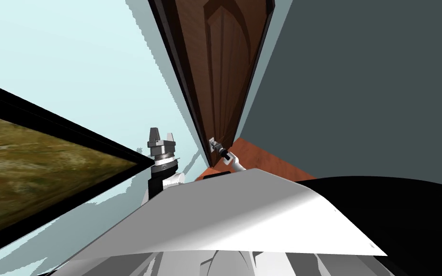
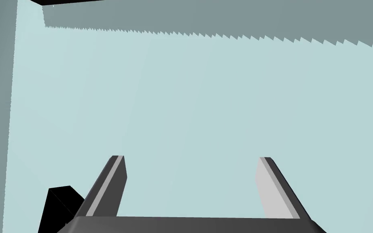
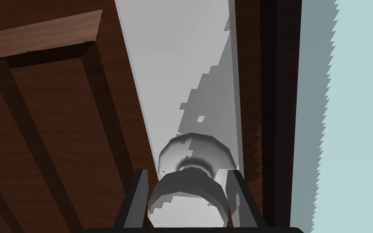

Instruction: Pull the door open

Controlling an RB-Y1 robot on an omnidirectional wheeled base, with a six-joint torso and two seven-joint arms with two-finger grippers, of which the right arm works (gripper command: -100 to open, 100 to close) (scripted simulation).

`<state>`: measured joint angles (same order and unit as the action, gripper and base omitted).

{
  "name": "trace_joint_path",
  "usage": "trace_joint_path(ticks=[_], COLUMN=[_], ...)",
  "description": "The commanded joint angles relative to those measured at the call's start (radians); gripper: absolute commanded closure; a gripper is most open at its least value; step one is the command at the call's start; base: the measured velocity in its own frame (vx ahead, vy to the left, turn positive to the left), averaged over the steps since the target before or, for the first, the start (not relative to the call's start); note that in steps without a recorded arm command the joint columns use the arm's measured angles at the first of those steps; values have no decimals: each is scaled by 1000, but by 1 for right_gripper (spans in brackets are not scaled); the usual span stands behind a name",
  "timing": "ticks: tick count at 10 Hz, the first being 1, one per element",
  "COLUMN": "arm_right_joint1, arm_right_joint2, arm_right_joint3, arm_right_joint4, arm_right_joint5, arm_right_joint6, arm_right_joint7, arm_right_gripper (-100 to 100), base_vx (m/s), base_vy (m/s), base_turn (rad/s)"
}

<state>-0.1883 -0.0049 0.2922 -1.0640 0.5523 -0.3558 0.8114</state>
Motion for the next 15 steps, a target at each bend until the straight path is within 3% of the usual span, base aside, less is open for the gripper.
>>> trace_joint_path(ticks=[1,4,5,6,7,8,9,11,12,13,14,15], arm_right_joint1=[-3,-5,-7,-7,-9,-9,-11,-11,-14,-14,-16,-16], arm_right_joint2=[-4,-8,-13,-13,-17,-17,-21,-21,-25,-25,-30,-30], arm_right_joint3=[-26,-43,-62,-62,-81,-81,-101,-101,-123,-123,-146,-146], arm_right_joint4=[-3,0,2,2,5,5,7,7,10,10,13,13], arm_right_joint5=[-50,-108,-146,-165,-197,-222,-249,-281,-319,-344,-371,-399], arm_right_joint6=[28,49,74,74,99,99,125,125,155,155,184,184], arm_right_joint7=[-2,-8,-14,-14,-20,-20,-27,-27,-34,-34,-41,-41], arm_right_gripper=[100,100,100,100,100,100,100,100,100,100,100,100], base_vx=[-56,-52,-55,-42,-50,-52,-71,-30,-45,-48,-47,-42], base_vy=[-27,-13,-25,-28,-33,-26,-31,-20,-17,-13,-17,-13], base_turn=[60,61,98,50,94,48,100,25,128,73,124,66])
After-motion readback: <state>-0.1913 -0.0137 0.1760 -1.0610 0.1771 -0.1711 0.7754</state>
